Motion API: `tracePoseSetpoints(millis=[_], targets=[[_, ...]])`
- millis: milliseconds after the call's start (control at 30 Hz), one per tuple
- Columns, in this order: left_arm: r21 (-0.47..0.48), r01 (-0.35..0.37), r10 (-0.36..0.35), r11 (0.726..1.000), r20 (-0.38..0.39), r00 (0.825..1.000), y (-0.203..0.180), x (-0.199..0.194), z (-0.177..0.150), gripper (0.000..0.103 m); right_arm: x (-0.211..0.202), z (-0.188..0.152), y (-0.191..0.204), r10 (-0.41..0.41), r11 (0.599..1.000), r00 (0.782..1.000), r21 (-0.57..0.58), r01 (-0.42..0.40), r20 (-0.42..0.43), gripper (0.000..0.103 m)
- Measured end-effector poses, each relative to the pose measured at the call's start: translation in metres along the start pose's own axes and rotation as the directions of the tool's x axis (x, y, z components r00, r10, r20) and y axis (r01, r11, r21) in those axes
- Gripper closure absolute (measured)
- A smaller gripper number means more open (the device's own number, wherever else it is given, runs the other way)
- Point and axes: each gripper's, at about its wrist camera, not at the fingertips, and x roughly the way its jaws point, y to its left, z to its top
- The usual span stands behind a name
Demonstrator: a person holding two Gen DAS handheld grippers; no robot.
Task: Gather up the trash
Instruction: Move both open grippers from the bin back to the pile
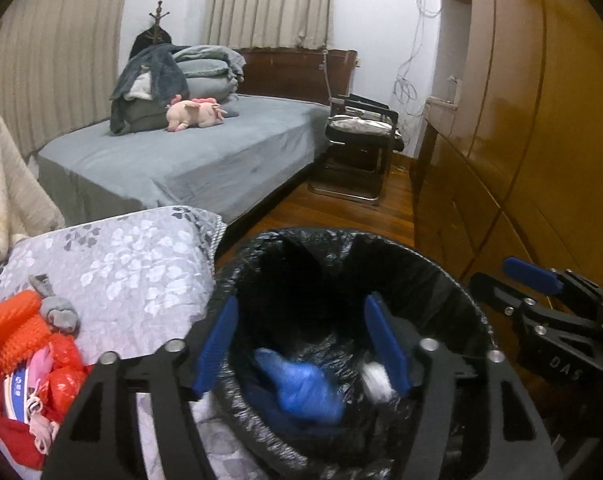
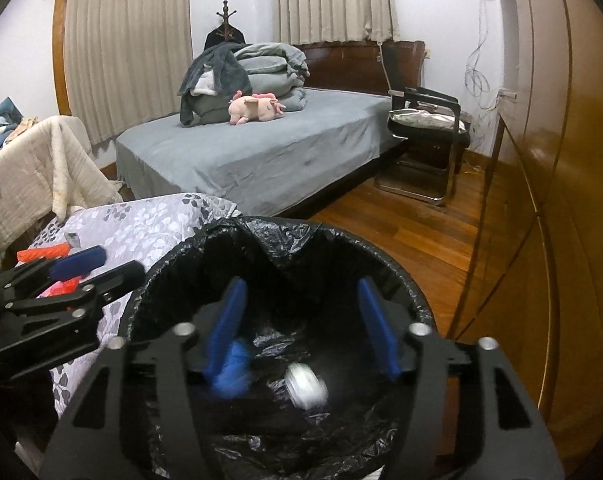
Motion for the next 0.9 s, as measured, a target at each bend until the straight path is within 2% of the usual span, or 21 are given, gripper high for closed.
tracePoseSetpoints(millis=[133,300,567,633,900], targets=[[-0.023,-0.035,0.035,0.999,0.010,0.999,0.017,-0.012,0.000,0.025,-0.008,0.004,0.001,-0.006,1.000,0.999,0.018,0.006,0.038,0.010],[-0.039,-0.110,0.111,0.993,0.049,0.993,0.040,-0.039,-0.002,0.012,-0.017,0.010,0.016,0.020,1.000,0.998,-0.001,-0.019,0.066,0.007],[-0.089,-0.222,0.230,0.971,0.083,0.970,0.087,-0.086,-0.016,0.009,-0.021,0.020,0.065,0.106,0.994,0.990,-0.048,-0.102,0.090,0.006],[-0.103,-0.254,0.262,0.962,0.084,0.961,0.100,-0.097,-0.022,0.009,-0.020,0.022,0.082,0.134,0.990,0.987,-0.064,-0.129,0.091,0.006],[-0.167,-0.393,0.409,0.904,0.072,0.910,0.158,-0.132,-0.048,0.009,-0.011,0.021,0.145,0.226,0.969,0.971,-0.119,-0.217,0.072,0.006]])
